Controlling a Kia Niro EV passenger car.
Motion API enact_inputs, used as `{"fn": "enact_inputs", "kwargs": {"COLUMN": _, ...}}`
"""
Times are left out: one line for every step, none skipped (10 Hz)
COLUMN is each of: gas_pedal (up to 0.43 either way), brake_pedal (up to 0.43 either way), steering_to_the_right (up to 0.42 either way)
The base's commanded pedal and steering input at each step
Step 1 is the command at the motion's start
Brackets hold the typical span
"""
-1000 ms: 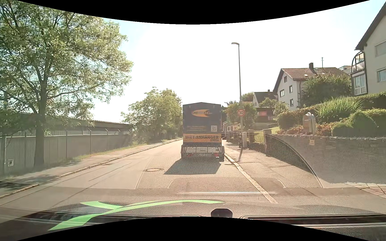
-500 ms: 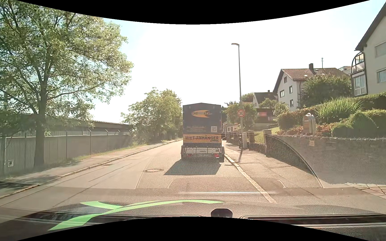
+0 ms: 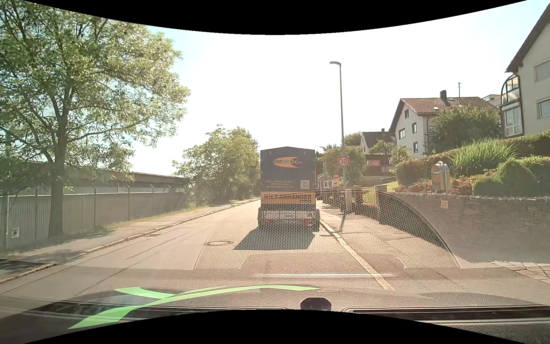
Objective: Follow the waypoints while adhering to traffic rules and regulations
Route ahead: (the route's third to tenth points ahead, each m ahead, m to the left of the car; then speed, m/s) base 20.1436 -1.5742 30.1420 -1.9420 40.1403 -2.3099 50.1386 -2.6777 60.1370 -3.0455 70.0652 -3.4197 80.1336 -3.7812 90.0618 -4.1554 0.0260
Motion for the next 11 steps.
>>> {"fn": "enact_inputs", "kwargs": {"gas_pedal": 0.000, "brake_pedal": 0.427, "steering_to_the_right": 0.028}}
{"fn": "enact_inputs", "kwargs": {"gas_pedal": 0.000, "brake_pedal": 0.427, "steering_to_the_right": 0.028}}
{"fn": "enact_inputs", "kwargs": {"gas_pedal": 0.000, "brake_pedal": 0.427, "steering_to_the_right": 0.029}}
{"fn": "enact_inputs", "kwargs": {"gas_pedal": 0.000, "brake_pedal": 0.427, "steering_to_the_right": 0.028}}
{"fn": "enact_inputs", "kwargs": {"gas_pedal": 0.000, "brake_pedal": 0.427, "steering_to_the_right": 0.028}}
{"fn": "enact_inputs", "kwargs": {"gas_pedal": 0.000, "brake_pedal": 0.427, "steering_to_the_right": 0.029}}
{"fn": "enact_inputs", "kwargs": {"gas_pedal": 0.000, "brake_pedal": 0.433, "steering_to_the_right": 0.028}}
{"fn": "enact_inputs", "kwargs": {"gas_pedal": 0.000, "brake_pedal": 0.433, "steering_to_the_right": 0.028}}
{"fn": "enact_inputs", "kwargs": {"gas_pedal": 0.000, "brake_pedal": 0.433, "steering_to_the_right": 0.029}}
{"fn": "enact_inputs", "kwargs": {"gas_pedal": 0.000, "brake_pedal": 0.433, "steering_to_the_right": 0.029}}
{"fn": "enact_inputs", "kwargs": {"gas_pedal": 0.000, "brake_pedal": 0.433, "steering_to_the_right": 0.028}}
